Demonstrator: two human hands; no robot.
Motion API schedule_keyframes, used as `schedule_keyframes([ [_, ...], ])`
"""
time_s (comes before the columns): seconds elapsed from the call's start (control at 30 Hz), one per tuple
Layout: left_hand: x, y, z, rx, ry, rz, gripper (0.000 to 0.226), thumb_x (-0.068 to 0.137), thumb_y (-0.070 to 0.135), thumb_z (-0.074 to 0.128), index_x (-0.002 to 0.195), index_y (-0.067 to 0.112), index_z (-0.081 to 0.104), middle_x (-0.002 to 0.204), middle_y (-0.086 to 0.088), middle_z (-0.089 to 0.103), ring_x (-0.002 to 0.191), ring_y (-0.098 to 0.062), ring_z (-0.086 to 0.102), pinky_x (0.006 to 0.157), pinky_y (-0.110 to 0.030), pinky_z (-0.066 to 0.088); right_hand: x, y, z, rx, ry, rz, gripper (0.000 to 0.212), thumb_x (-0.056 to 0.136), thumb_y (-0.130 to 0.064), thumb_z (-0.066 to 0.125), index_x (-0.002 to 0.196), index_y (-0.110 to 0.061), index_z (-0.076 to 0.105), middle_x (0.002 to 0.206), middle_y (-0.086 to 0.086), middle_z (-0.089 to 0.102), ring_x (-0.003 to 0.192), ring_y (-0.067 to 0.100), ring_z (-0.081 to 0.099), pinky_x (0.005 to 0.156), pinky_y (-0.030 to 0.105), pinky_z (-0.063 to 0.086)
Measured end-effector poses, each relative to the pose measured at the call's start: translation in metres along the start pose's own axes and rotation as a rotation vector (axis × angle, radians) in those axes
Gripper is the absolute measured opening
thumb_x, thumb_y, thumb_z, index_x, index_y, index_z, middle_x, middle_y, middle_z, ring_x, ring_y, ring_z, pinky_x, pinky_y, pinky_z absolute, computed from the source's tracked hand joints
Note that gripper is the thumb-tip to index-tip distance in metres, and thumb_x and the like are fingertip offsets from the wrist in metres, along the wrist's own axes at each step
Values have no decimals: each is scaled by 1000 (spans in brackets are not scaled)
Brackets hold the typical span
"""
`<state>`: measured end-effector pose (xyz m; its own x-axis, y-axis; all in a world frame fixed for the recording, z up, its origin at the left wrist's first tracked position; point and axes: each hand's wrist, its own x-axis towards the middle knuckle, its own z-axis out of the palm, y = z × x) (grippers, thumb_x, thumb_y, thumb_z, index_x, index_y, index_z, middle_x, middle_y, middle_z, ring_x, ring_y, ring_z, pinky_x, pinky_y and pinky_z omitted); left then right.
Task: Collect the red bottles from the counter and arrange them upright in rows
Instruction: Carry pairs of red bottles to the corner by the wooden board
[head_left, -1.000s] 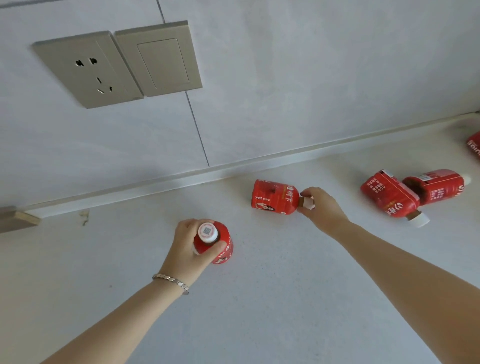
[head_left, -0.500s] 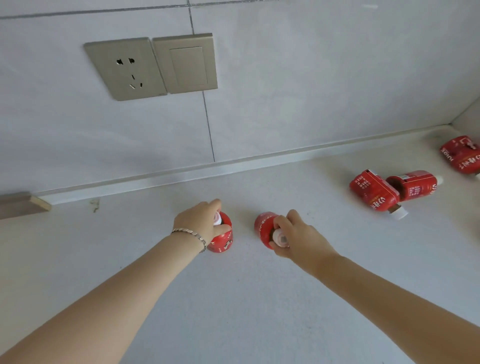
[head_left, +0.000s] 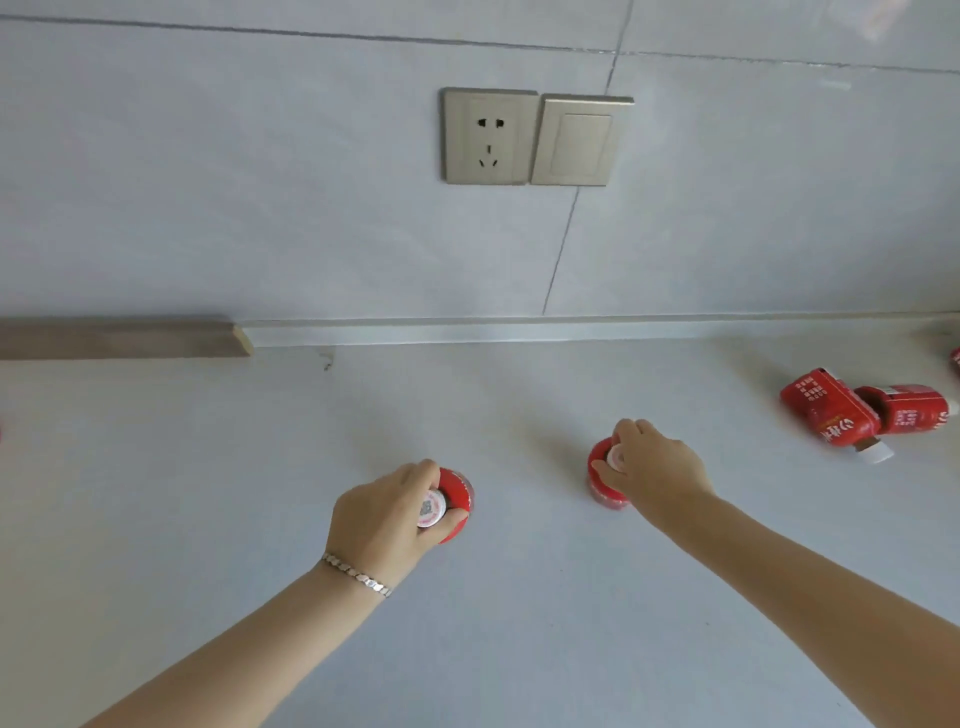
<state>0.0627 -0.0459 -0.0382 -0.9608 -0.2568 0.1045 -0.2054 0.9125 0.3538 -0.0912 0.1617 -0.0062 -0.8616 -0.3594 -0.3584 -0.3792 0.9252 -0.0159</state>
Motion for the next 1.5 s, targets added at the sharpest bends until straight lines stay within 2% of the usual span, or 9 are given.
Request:
schedule_keyframes([
  [0.23,-78,-141,-98,27,95,-112,35,61,63,45,68,28,42,48,16,57,35,-5,52,44,0,5,-59,-179,-13,117,-49,-116,35,90,-47,46,108,-18,52,87,-3,57,78,19,56,66,25,41],
  [0.43,-138,-284,-166,42,119,-349,34,76,52,62,82,20,55,73,13,58,63,-15,51,46,-16,27,-70,-365,0,195,-129,-274,40,85,-47,56,113,-18,50,111,2,63,87,19,54,75,29,48],
  [0.63,-178,-391,-194,86,57,-681,35,86,43,58,109,17,53,111,1,63,105,-23,60,73,-30,45,-63,-523,26,287,-211,-417,46,86,-38,60,123,-15,47,124,8,55,109,27,58,87,36,53],
  [0.87,-194,-458,-192,4,89,-875,35,90,33,56,117,12,50,120,-7,58,111,-29,57,85,-40,50,-65,-637,54,252,-216,-516,52,89,-37,58,132,-16,39,127,12,50,112,31,56,92,37,51],
  [1.03,-195,-467,-196,172,38,-863,34,88,33,60,114,12,54,111,-10,59,104,-29,58,77,-38,53,-63,-654,59,326,-174,-523,46,89,-25,60,129,-9,45,126,13,50,111,29,57,91,35,49],
  [1.1,-196,-465,-194,350,38,-726,40,58,22,87,91,9,69,88,-14,66,85,-32,61,66,-38,56,-57,-644,55,333,-189,-521,40,88,-20,60,124,-7,51,124,12,56,110,26,58,91,32,47],
  [1.2,-187,-451,-186,485,95,-476,47,29,3,87,74,12,74,85,-12,71,90,-29,46,73,-43,57,-50,-611,51,199,-275,-574,35,90,-20,57,123,-9,55,123,9,62,114,23,57,95,30,45],
  [1.33,-151,-389,-181,292,-221,-398,30,87,20,56,116,14,55,124,-8,55,117,-28,45,99,-40,39,-45,-541,52,58,-443,-514,37,89,-27,57,124,-14,55,127,4,59,117,20,56,93,27,43],
  [1.5,-89,-294,-146,-69,-513,-395,25,94,17,35,110,12,54,117,-7,61,90,-25,55,75,-30,40,-45,-407,50,101,-451,-298,38,91,-30,52,127,-17,52,133,1,54,122,18,52,97,28,41],
])
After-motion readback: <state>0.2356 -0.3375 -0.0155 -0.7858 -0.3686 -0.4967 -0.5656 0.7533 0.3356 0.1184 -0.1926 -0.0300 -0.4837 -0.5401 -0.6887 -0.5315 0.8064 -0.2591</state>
